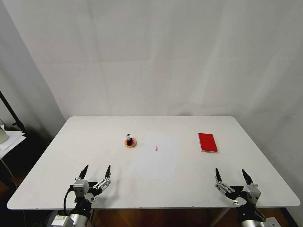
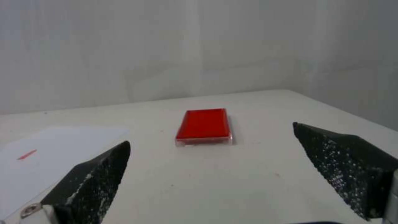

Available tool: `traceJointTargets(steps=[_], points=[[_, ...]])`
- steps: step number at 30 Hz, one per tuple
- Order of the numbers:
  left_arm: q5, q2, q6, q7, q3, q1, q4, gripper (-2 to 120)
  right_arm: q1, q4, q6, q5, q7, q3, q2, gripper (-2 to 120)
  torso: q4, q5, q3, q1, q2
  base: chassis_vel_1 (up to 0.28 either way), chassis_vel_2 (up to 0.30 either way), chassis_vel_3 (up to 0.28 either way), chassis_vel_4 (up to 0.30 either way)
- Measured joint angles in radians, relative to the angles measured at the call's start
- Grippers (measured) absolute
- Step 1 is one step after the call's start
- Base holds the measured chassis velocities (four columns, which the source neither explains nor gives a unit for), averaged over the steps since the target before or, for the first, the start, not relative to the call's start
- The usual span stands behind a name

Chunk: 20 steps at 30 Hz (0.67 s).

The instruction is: Pick up the stamp from the ink pad and place it onto another ink pad.

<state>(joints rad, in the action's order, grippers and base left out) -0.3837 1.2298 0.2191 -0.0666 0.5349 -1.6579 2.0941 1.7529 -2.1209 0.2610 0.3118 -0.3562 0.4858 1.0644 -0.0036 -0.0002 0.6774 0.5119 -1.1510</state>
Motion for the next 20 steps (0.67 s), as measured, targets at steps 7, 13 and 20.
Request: traceJointTargets(steps=[7,13,20], points=[[0.0,0.0,0.0,0.0,0.0,0.0,0.0,100,0.012,-0.004,0.014,-0.02,0.018,-0.002,0.001,100,0.0,0.0001,0.0,0.0,0.0,0.0,0.0,0.0,0.0],[0.0,0.0,0.0,0.0,0.0,0.0,0.0,100,0.009,0.005,0.015,-0.028,0.023,-0.004,0.001,100,0.0,0.0002,0.0,0.0,0.0,0.0,0.0,0.0,0.0],[0.0,0.0,0.0,0.0,0.0,0.0,0.0,100,0.007,0.007,0.015,-0.028,0.024,-0.006,0.0,100,0.0,0.0002,0.0,0.0,0.0,0.0,0.0,0.0,0.0]])
